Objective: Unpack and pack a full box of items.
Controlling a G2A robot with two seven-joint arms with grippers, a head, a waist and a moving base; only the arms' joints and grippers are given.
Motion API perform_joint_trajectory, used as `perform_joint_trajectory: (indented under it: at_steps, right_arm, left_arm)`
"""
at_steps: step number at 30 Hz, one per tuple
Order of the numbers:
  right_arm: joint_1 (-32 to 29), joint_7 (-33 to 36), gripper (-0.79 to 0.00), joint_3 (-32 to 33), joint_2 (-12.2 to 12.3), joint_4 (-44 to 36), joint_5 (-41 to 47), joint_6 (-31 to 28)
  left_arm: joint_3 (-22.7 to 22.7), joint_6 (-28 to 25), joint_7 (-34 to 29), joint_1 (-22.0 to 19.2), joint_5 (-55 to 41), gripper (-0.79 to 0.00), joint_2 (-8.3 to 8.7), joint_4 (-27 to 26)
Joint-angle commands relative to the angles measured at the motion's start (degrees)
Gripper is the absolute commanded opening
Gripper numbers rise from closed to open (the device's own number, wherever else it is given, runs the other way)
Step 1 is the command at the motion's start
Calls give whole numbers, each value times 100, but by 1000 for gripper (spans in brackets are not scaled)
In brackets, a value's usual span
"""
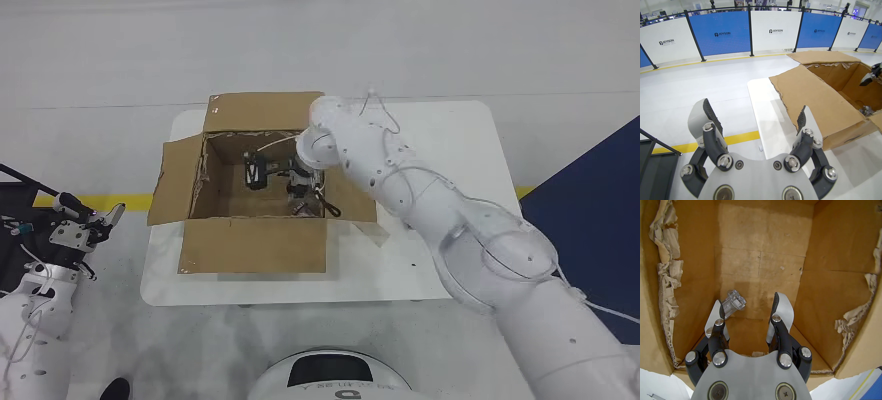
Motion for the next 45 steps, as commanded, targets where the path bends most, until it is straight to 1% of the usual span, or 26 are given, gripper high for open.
perform_joint_trajectory:
  at_steps: [1, 5, 8, 11, 16, 18, 25, 28, 29, 31, 33, 38, 45]
  right_arm:
    - [100, -118, -400, -315, -134, 224, 27, -118]
    - [263, -474, -403, -842, -390, 667, 97, -474]
    - [252, -494, -397, -842, -562, 898, 164, -494]
    - [246, -494, -388, -842, -679, 988, 136, -494]
    - [117, -493, -403, -842, -864, 1152, -266, -494]
    - [57, -493, -428, -842, -943, 1255, -440, -494]
    - [2, -492, -462, -842, -1196, 1704, -805, -494]
    - [-52, -492, -489, -842, -1353, 2034, -1126, -494]
    - [-58, -492, -536, -842, -1411, 2167, -1216, -494]
    - [-47, -492, -579, -842, -1533, 2357, -1323, -494]
    - [0, -492, -785, -842, -1640, 2528, -1335, -494]
    - [190, -493, -785, -842, -1851, 2824, -1295, -494]
    - [514, -494, -785, -803, -2004, 3130, -857, -494]
  left_arm:
    - [0, 0, 0, 0, 0, 0, 0, 0]
    - [0, 0, 0, 0, 0, 0, 0, 0]
    - [0, 0, 0, 0, 0, 0, 0, 0]
    - [0, 0, 0, 0, 0, 0, 0, 0]
    - [0, 0, 0, 0, 0, 0, 0, 0]
    - [0, 0, 0, 0, 0, 0, 0, 0]
    - [0, 0, 0, 0, 0, 0, 0, 0]
    - [0, 0, 0, 0, 0, 0, 0, 0]
    - [0, 0, 0, 0, 0, 0, 0, 0]
    - [0, 0, 0, 0, 0, 0, 0, 0]
    - [0, 0, 0, 0, 0, 0, 0, 0]
    - [0, 0, 0, 0, 0, 0, 0, 0]
    - [0, 0, 0, 0, 0, 0, 0, 0]
